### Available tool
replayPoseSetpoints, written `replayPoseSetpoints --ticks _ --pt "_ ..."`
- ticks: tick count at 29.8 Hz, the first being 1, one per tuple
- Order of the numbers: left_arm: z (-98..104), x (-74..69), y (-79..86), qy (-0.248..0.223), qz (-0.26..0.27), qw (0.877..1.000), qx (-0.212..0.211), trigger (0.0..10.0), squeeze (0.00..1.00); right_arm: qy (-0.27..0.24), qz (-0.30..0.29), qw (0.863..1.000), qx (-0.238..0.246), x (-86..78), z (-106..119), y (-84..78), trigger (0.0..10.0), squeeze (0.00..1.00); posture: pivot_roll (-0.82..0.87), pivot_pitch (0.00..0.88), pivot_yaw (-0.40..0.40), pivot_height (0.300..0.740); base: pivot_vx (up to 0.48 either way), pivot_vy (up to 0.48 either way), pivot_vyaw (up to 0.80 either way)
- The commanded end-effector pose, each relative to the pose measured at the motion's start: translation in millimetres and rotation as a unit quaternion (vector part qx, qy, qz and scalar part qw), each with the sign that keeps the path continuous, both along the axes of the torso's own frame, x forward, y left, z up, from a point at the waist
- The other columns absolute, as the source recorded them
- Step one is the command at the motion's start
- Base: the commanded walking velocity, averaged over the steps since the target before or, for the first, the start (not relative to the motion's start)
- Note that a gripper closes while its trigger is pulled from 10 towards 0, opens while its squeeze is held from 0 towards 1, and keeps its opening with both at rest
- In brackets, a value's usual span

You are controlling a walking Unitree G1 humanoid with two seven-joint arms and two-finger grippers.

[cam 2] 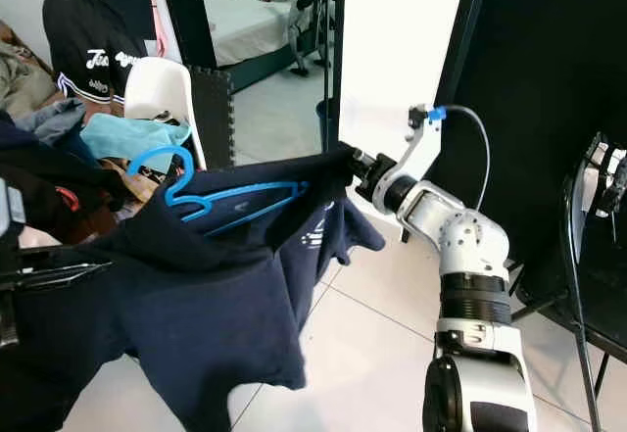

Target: Hang hanger

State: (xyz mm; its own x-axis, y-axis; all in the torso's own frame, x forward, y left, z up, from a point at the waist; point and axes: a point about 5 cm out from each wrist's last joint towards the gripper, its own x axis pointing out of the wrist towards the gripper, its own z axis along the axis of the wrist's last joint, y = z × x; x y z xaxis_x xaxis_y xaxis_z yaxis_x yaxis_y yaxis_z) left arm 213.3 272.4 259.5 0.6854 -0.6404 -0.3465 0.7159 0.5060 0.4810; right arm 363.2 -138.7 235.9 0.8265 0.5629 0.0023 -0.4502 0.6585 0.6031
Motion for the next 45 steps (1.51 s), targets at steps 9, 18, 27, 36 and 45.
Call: replayPoseSetpoints --ticks 9,18,27,36,45 --pt "2.2 26.4 -8.0 -0.089 0.061 0.993 -0.04 8.2 0.0 -0.034 0.103 0.994 -0.015 -18.7 17.2 28.8 0.0 0.0 -0.01 0.009 -0.036 0.74 0.0 0.0 0.0" --pt "-1.6 35.4 -39.2 -0.116 0.014 0.985 -0.125 10.0 0.0 -0.041 0.173 0.984 -0.024 -37.3 12.0 55.7 0.0 0.0 -0.02 0.006 -0.028 0.74 0.0 0.0 0.0" --pt "-20.7 25.4 -41.2 -0.05 -0.018 0.994 -0.1 10.0 0.0 -0.061 0.183 0.98 -0.036 -43.3 13.6 56.0 0.0 0.0 -0.02 0.011 -0.022 0.74 0.0 0.0 0.0" --pt "-26.0 20.5 -14.0 -0.042 0.031 0.996 -0.076 10.0 0.0 -0.122 0.268 0.953 -0.074 -67.0 14.8 53.0 0.0 0.0 -0.01 0.016 -0.024 0.74 0.0 0.0 0.0" --pt "-23.3 21.1 -12.9 -0.05 0.035 0.995 -0.083 10.0 0.0 -0.152 0.383 0.906 -0.093 -103.2 6.1 55.6 0.0 0.0 -0.02 0.018 -0.023 0.74 0.0 0.0 0.0"
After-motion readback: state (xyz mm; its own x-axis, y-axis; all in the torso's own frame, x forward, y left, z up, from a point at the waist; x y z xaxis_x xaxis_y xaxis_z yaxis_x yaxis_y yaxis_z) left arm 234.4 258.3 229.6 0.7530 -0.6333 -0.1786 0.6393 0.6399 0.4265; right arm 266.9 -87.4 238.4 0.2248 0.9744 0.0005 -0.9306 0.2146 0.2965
